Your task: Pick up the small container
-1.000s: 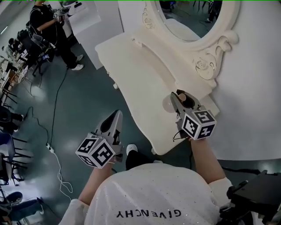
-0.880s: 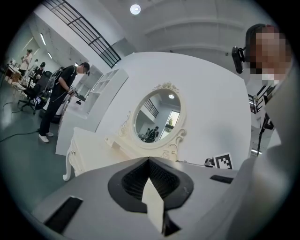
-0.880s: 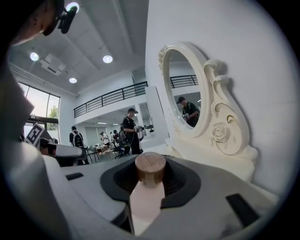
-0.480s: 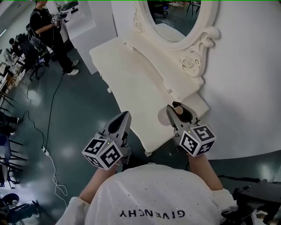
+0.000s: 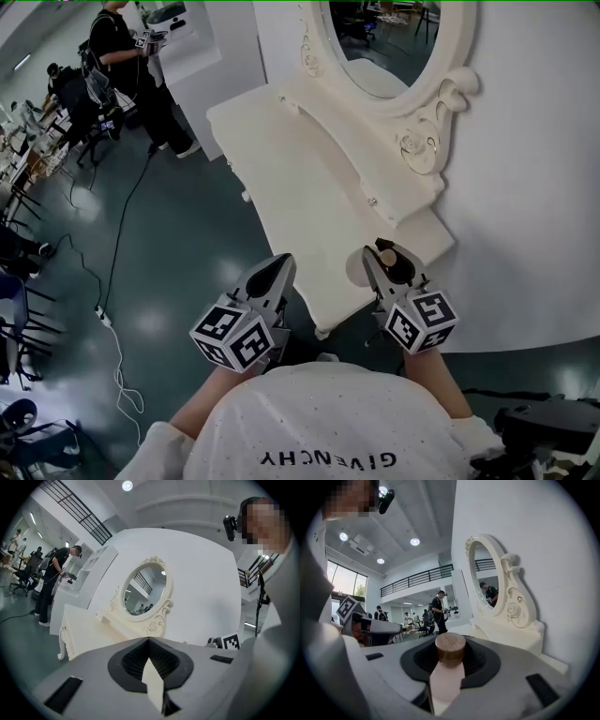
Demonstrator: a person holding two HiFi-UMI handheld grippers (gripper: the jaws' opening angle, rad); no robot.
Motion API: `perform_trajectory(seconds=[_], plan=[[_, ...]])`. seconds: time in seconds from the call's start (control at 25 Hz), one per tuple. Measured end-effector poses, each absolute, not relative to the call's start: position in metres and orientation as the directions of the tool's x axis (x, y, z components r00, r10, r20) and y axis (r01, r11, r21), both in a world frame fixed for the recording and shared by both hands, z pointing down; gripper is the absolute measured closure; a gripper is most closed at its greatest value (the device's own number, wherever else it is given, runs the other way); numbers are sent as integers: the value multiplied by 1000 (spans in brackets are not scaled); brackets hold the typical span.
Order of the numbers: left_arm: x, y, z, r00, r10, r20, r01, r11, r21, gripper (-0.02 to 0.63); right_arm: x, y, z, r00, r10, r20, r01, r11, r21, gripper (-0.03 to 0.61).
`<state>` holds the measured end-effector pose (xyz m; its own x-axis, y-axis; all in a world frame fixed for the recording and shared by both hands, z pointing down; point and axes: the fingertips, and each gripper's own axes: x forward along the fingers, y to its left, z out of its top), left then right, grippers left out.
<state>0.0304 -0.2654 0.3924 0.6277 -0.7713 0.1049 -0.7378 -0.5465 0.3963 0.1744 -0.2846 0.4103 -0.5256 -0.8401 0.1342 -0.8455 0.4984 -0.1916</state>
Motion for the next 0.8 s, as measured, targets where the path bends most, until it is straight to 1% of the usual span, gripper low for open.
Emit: perform_trajectory(seconds=[0.4, 0.8], plan=[[26, -267, 408, 611, -780, 134, -747, -512, 424, 615, 169, -286, 426, -552, -818, 164, -830, 520, -199, 465], [29, -272, 407, 610, -782, 128, -747, -513, 424, 614, 173, -290, 428, -552, -817, 168, -831, 522, -192, 465]])
